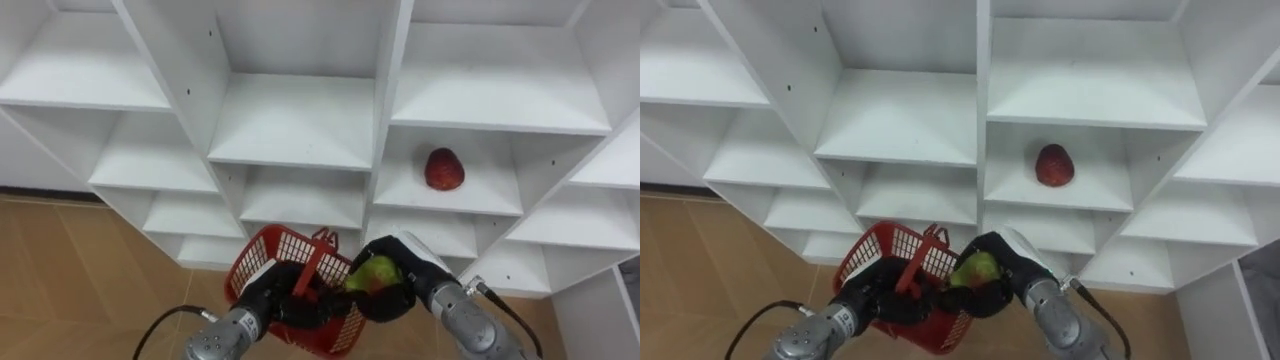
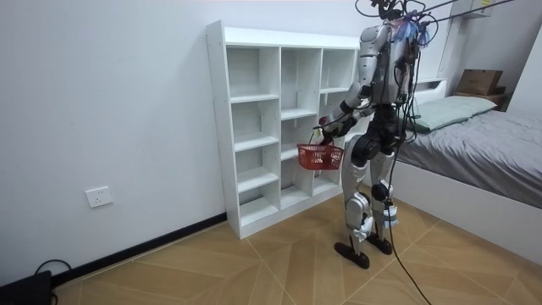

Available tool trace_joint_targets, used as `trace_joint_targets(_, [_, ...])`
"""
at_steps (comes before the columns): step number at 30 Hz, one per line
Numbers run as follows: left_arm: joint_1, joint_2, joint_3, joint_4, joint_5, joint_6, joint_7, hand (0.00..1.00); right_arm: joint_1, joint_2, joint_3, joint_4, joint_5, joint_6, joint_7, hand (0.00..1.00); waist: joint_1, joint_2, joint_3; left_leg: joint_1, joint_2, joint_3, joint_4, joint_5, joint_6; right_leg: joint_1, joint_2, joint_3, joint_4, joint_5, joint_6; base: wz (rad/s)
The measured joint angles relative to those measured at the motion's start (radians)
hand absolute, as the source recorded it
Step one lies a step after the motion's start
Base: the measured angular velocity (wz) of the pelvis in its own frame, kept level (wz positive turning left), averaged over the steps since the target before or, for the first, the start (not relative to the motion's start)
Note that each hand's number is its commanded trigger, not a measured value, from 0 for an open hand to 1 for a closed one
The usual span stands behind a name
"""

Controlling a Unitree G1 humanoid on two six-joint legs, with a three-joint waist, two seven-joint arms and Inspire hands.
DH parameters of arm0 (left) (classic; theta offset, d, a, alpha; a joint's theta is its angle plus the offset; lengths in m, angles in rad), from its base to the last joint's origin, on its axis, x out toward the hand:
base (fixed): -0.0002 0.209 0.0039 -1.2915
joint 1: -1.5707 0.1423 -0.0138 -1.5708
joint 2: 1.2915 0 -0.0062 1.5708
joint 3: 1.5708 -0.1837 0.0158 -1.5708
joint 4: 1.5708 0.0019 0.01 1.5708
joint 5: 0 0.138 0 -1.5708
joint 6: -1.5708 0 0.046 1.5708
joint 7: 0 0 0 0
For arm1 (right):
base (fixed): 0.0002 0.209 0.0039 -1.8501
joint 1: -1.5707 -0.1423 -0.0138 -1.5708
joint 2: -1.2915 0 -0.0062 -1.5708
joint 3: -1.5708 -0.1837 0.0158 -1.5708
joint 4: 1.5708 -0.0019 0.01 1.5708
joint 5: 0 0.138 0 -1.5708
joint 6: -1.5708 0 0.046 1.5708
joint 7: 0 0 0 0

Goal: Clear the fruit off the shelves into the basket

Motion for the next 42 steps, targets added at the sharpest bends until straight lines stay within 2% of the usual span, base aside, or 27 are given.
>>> trace_joint_targets(8, [0.001, 0.026, 0.0, -0.097, -0.02, -0.001, -0.018, 1.0, -0.002, -0.001, -0.003, 0.018, -0.007, 0.0, -0.014, 1.0, 0.002, -0.003, 0.0016, -0.015, 0.002, 0.0, 0.002, 0.0, 0.0, -0.017, -0.002, 0.001, 0.003, 0.0, -0.001, 0.0])
trace_joint_targets(15, [0.008, 0.033, 0.003, -0.154, -0.021, -0.002, -0.024, 1.0, -0.005, -0.003, -0.012, 0.049, -0.038, 0.0, -0.023, 1.0, 0.002, -0.005, 0.0027, -0.021, 0.002, 0.004, 0.001, 0.0, 0.0, -0.027, -0.002, 0.004, 0.004, 0.0, -0.001, -0.01])
trace_joint_targets(32, [0.009, 0.072, -0.061, -0.179, -0.03, -0.002, -0.062, 1.0, -0.071, 0.002, -0.01, 0.18, -0.006, 0.002, -0.046, 1.0, 0.0, -0.013, 0.0037, -0.025, 0.002, 0.004, 0.003, 0.0, 0.0, -0.026, -0.002, -0.001, 0.0, 0.0, -0.001, 0.0])
trace_joint_targets(42, [0.015, 0.077, -0.108, -0.178, -0.036, -0.002, -0.093, 1.0, -0.076, 0.005, -0.007, 0.195, 0.007, 0.003, -0.052, 1.0, -0.001, -0.016, 0.0061, -0.023, 0.002, 0.005, 0.003, 0.0, 0.0, -0.024, -0.003, 0.0, 0.002, 0.0, -0.001, 0.0])
